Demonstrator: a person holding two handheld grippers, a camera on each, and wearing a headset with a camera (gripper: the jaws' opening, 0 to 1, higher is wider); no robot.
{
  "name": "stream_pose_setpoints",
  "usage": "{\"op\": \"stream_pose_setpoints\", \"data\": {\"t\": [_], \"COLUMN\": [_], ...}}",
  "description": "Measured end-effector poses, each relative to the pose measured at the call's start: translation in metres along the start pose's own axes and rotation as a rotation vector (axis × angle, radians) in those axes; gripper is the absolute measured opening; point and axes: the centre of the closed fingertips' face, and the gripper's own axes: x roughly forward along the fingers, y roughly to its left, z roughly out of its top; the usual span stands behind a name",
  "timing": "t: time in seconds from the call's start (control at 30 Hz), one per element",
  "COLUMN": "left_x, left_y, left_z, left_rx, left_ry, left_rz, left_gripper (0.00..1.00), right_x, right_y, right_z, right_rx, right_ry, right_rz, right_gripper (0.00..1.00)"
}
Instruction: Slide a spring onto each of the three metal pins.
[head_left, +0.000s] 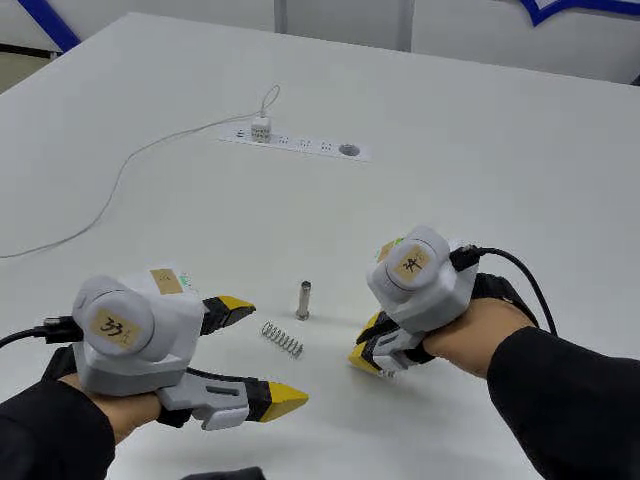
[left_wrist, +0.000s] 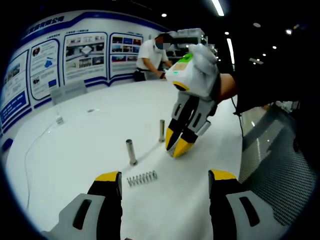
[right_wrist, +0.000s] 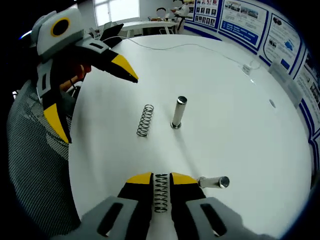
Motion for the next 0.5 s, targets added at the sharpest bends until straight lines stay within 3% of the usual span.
{"op": "stream_pose_setpoints", "data": {"t": [0.3,0.5], "left_x": [0.0002,0.0004], "left_y": [-0.0005,-0.0002], "left_z": [-0.0003,-0.0011], "left_rx": [0.0,-0.002], "left_ry": [0.0,0.002], "left_rz": [-0.002,-0.001], "left_gripper": [0.72,0.72], "right_x": [0.004,0.0032], "right_y": [-0.0004,0.0005], "right_z": [-0.0064,-0.0059], "right_rx": [-0.009,-0.001], "right_ry": [0.044,0.035], "right_rz": [0.011,0.025], "right_gripper": [0.13,0.12]}}
